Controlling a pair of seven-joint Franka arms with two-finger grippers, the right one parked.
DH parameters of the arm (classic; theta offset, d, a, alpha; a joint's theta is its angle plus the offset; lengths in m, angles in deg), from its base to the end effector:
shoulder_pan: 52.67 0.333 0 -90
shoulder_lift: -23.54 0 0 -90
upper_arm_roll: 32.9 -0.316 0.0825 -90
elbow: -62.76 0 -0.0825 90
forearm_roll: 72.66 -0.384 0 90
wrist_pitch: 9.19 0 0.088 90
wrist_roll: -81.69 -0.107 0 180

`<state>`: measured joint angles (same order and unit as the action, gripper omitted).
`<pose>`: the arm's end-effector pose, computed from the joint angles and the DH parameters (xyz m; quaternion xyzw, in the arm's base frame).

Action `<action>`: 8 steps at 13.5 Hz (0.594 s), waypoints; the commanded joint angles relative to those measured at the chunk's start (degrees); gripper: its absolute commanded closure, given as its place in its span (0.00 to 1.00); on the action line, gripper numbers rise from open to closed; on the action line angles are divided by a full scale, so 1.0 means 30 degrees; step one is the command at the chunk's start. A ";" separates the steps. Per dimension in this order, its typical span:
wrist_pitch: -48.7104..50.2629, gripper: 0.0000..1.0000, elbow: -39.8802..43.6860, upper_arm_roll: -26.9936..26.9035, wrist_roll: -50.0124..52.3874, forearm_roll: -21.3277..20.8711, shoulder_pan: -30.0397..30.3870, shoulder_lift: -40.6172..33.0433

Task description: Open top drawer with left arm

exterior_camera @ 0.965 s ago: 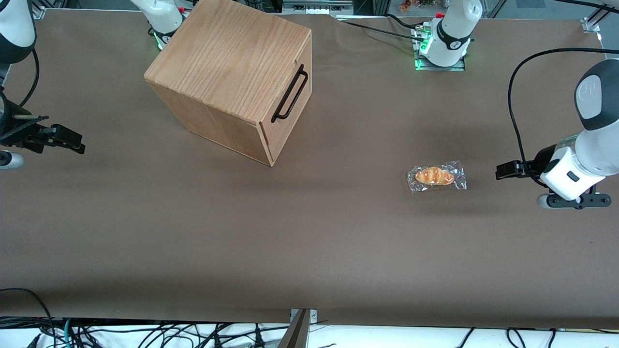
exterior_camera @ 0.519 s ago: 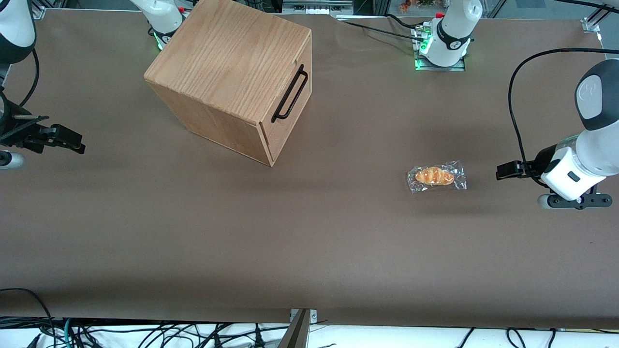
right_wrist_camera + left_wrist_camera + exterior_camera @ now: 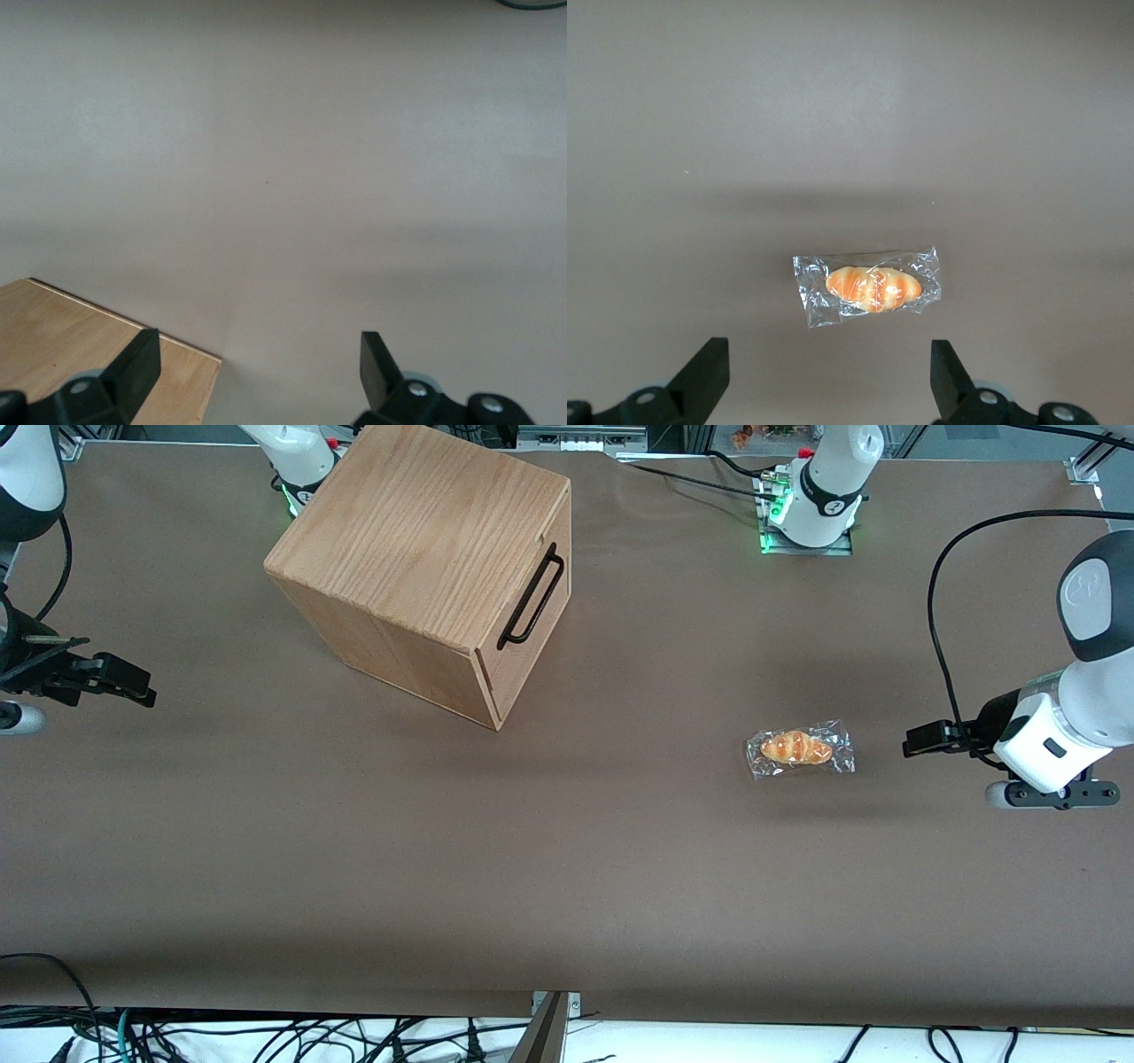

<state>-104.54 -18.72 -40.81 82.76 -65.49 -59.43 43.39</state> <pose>0.6538 -0.0120 0.4941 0.9977 0.0254 -0.0504 0.0384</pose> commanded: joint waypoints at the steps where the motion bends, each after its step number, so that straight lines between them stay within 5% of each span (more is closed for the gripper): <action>1: 0.0113 0.00 0.0381 -0.0001 -0.0094 -0.0105 -0.0527 -0.0054; 8: 0.0230 0.00 0.0763 0.0322 0.0429 -0.0166 -0.2371 -0.0170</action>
<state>-104.54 -17.35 -39.58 82.92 -65.50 -64.34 43.36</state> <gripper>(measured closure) 0.000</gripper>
